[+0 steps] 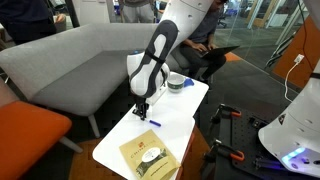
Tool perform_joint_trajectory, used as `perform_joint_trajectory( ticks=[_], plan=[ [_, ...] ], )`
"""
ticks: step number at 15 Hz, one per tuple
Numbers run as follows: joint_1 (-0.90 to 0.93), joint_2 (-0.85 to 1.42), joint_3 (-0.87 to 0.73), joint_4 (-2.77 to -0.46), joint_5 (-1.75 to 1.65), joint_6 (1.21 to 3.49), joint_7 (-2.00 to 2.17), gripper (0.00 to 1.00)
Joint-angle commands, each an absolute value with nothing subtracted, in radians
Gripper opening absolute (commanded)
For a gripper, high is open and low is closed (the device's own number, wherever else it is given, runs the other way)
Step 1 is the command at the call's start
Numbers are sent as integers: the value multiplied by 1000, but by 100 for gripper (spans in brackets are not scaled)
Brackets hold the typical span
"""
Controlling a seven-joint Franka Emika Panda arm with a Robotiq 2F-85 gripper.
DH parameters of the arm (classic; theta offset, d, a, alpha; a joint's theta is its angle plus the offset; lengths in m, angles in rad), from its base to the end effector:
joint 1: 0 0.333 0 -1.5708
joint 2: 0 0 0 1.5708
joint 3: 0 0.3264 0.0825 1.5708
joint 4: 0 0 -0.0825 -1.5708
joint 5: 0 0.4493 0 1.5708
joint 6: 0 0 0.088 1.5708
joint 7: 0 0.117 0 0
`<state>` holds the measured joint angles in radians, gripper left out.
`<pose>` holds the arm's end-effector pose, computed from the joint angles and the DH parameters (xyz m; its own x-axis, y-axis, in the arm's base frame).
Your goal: Put the marker inside the cup
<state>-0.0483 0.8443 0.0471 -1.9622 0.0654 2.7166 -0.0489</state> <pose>0.6018 0.0006 -0.0330 0.9957 -0.0245 -0.0890 -0.0300 -0.9977 -0.0611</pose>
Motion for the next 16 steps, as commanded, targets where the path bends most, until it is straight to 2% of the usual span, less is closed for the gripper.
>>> perform_joint_trajectory(
  ticks=[1, 6, 12, 16],
  plan=[
    [-49, 836, 52, -1961, 78, 2743, -32, 3],
    [9, 703, -36, -2068, 95, 2890, 129, 3],
    [199, 528, -324, -2218, 35, 2884, 444, 3],
    [338, 496, -514, -2260, -11, 2862, 683, 3]
  ],
)
